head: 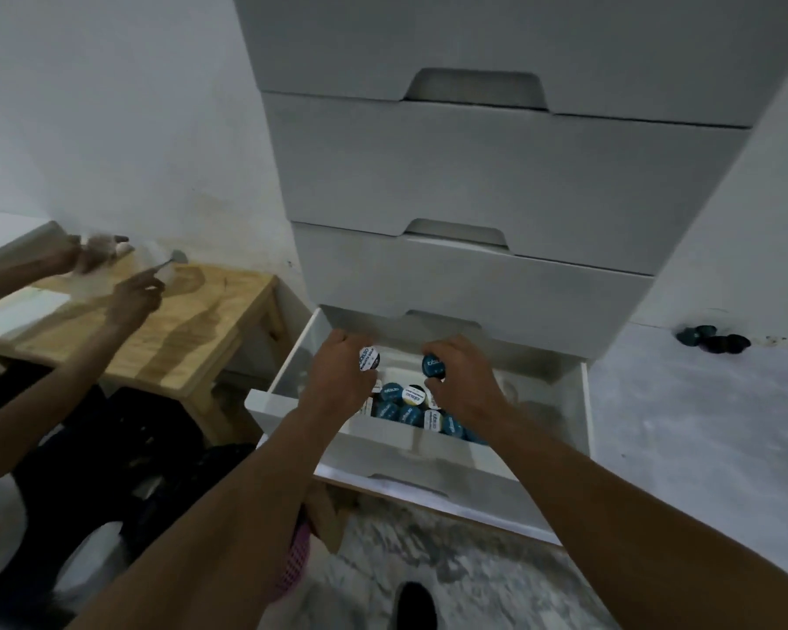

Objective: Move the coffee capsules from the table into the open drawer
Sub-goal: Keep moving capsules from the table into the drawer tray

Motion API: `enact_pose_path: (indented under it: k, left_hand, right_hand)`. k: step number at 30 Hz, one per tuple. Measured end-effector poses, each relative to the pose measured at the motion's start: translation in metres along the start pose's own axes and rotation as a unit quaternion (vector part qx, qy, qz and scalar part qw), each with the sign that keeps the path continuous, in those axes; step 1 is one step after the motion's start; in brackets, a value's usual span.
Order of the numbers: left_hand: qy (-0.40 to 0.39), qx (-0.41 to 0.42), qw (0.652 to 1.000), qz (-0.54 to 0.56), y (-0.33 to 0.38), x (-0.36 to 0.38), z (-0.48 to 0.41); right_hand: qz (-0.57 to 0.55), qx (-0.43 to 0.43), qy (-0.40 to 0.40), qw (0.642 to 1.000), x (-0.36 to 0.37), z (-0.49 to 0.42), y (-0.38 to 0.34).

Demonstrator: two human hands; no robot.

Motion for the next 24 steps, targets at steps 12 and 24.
enact_pose_path:
  k: [12, 24]
  left_hand:
    - [-0.11, 0.038, 0.993, 0.021, -0.059, 0.049, -0.055]
    - [-0.161, 0.102, 0.981, 0.023, -0.076, 0.077, -0.074]
  right_hand:
    - [-0.004, 0.076, -0.068, 0.995, 0.068, -0.056, 0.007]
    - [0.021, 0.141, -0.041, 0.989, 0.084, -0.065, 0.003]
Point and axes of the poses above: each hand's wrist, its own z-axis away from the middle knuckle, its own x-axis out of the palm, y = z × x, the point moved 3 cm from there along -z, towards the middle knuckle, and after that the axes turned 14 degrees about x, right-handed, at the moved point
